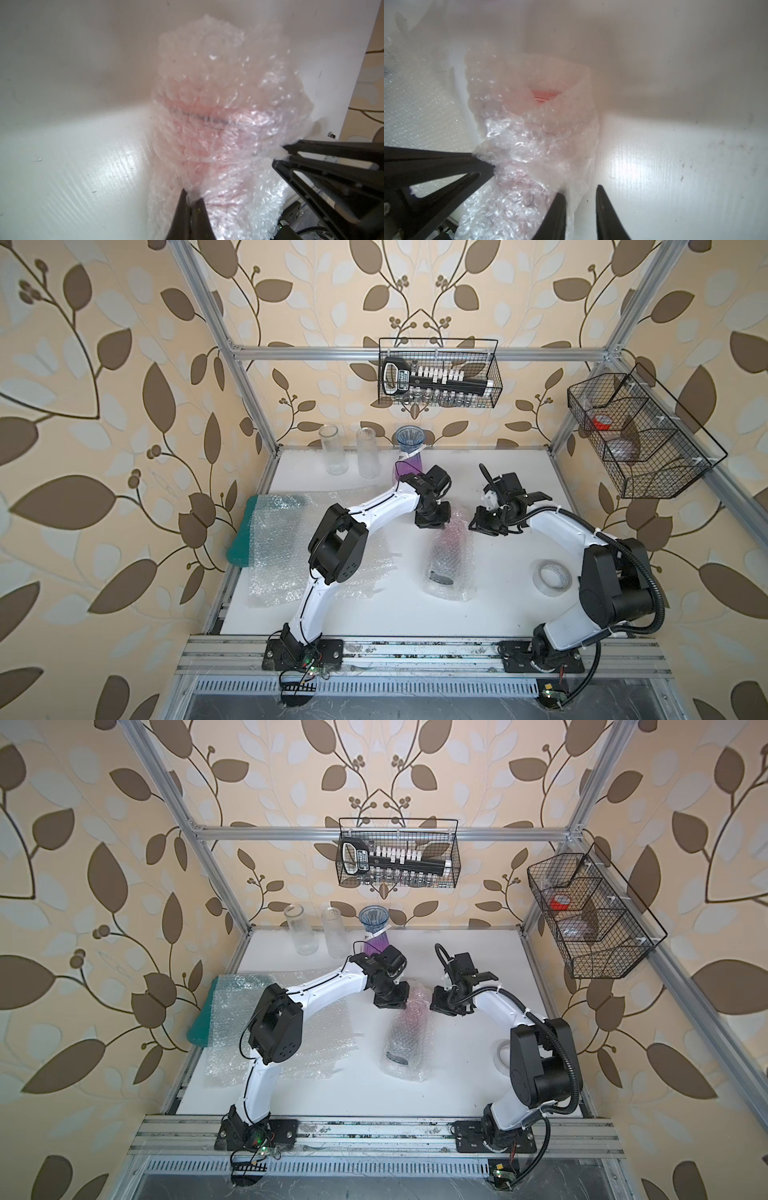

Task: Unwrap the vase from the bubble wrap
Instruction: Unwrap the bubble wrap at the center of the board.

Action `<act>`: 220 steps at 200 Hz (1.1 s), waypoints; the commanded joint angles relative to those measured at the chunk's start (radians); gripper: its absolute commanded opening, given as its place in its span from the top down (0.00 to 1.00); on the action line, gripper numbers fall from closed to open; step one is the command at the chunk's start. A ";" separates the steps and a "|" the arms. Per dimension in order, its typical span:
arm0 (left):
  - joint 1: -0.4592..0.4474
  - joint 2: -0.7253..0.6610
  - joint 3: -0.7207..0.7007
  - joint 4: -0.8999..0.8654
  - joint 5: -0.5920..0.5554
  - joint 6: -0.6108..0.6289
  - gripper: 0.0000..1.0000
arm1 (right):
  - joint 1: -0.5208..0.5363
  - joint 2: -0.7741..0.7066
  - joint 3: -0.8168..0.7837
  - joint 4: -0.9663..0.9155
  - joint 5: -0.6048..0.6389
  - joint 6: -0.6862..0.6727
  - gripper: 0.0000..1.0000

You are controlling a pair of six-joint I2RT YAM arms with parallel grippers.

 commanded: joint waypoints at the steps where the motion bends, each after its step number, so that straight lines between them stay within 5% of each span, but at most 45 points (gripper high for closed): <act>1: -0.007 -0.034 -0.035 -0.066 -0.040 0.025 1.00 | 0.014 0.008 -0.005 -0.014 0.022 -0.023 0.72; 77: -0.018 -0.030 -0.021 -0.072 -0.043 0.028 1.00 | 0.089 0.074 0.062 -0.014 0.056 -0.033 0.72; 136: -0.019 -0.035 -0.033 -0.069 -0.062 0.038 1.00 | 0.088 0.074 0.073 -0.014 0.107 -0.028 1.00; 220: 0.025 -0.081 -0.155 -0.017 -0.113 0.043 1.00 | -0.070 -0.054 -0.094 0.076 0.038 0.044 1.00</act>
